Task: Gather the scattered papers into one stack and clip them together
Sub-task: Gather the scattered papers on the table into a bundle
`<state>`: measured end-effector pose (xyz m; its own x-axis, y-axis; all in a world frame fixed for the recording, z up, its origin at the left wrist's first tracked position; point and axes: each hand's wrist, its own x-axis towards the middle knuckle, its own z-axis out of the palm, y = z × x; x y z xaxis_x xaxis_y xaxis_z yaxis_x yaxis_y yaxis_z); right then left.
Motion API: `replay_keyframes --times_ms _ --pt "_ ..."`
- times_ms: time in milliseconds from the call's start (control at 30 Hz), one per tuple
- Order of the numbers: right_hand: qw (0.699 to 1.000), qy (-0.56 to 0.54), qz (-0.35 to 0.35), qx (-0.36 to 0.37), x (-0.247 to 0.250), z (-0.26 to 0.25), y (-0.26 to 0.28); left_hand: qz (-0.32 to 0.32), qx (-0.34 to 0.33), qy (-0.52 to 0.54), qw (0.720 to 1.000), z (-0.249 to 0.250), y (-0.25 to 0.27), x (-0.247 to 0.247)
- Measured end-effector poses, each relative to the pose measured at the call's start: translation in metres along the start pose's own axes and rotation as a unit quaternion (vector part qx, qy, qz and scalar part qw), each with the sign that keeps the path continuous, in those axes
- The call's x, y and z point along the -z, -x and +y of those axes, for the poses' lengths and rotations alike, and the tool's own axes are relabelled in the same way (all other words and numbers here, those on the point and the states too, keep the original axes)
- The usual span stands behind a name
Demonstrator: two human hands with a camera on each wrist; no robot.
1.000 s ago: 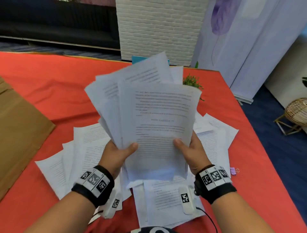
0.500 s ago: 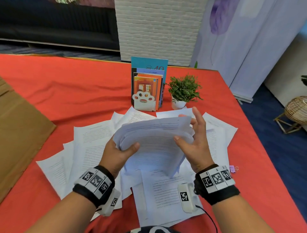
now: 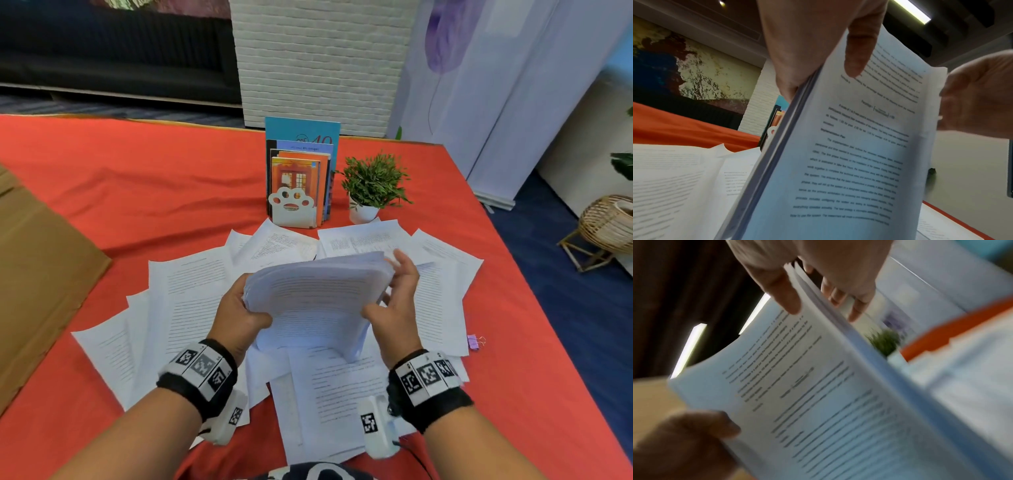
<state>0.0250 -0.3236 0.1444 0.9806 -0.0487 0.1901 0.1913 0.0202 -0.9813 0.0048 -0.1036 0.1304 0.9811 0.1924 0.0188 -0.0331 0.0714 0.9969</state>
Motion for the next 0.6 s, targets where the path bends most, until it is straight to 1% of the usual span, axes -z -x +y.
replay_keyframes --times_ms 33,67,167,233,333,433,500,600 --pt "0.998 -0.048 0.005 -0.045 -0.003 0.003 0.0 0.002 -0.001 0.001 1.0 0.0 -0.001 -0.002" --pt "0.995 -0.065 0.012 -0.068 -0.005 0.005 -0.002 0.004 -0.003 0.006 1.0 0.001 -0.003 -0.005" --pt "0.995 -0.075 0.033 -0.062 -0.006 0.004 -0.008 0.024 0.0 0.043 0.999 0.005 -0.005 -0.009" --pt "0.996 -0.061 0.031 -0.06 -0.003 0.003 -0.011 0.02 0.002 0.064 0.998 0.006 -0.005 -0.008" --pt "0.994 -0.064 -0.017 -0.082 0.005 0.005 -0.014 -0.019 0.001 0.054 0.998 0.005 -0.004 -0.006" --pt "0.99 -0.073 -0.055 -0.11 0.006 0.011 -0.014 -0.031 0.017 0.054 0.998 0.001 -0.004 -0.007" --pt "0.988 -0.075 -0.055 -0.121 0.004 0.015 -0.014 -0.025 0.024 0.07 0.997 -0.002 -0.004 -0.007" --pt "0.988 -0.07 -0.03 -0.131 0.004 0.017 -0.015 -0.007 0.02 0.069 0.997 -0.005 -0.005 -0.007"
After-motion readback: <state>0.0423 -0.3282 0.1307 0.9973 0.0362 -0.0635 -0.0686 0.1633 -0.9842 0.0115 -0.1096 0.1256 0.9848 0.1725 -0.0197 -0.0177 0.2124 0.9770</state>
